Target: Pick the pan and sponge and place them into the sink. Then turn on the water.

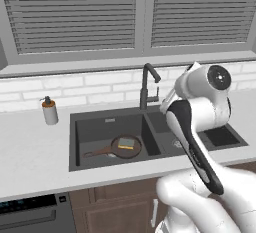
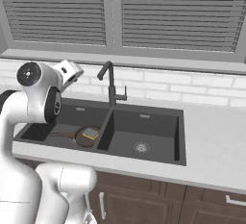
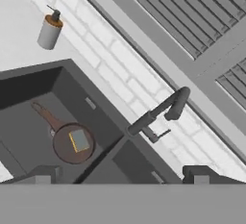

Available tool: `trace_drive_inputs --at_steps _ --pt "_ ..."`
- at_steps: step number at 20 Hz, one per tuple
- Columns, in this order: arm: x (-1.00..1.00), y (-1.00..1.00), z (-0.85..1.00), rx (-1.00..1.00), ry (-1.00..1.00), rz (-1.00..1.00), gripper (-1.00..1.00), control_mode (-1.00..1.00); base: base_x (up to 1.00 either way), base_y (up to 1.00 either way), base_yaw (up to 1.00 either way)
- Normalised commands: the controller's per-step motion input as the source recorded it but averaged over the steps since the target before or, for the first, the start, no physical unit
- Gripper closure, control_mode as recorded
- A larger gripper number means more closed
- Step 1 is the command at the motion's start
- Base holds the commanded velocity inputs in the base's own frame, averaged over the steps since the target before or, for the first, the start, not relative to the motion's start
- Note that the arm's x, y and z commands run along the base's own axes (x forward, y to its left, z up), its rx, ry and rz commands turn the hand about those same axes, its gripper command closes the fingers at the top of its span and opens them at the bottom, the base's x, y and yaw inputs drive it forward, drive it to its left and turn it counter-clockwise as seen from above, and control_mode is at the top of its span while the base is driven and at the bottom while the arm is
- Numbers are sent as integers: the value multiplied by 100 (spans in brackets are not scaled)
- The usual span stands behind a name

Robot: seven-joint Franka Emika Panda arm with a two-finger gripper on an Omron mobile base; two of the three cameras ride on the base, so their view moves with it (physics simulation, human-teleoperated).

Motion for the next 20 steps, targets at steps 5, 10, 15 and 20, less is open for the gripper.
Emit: trace_drive_inputs --at_steps 5,10,15,20 --pt "-36 -96 0 27 -13 -4 -100 -100 0 0 0" --pt "-20 -95 0 28 -9 0 -100 -100 0 0 0" --pt "-4 -83 -13 17 -2 0 -100 -100 0 0 0" --pt "2 -49 -18 8 0 0 -100 -100 0 0 0"
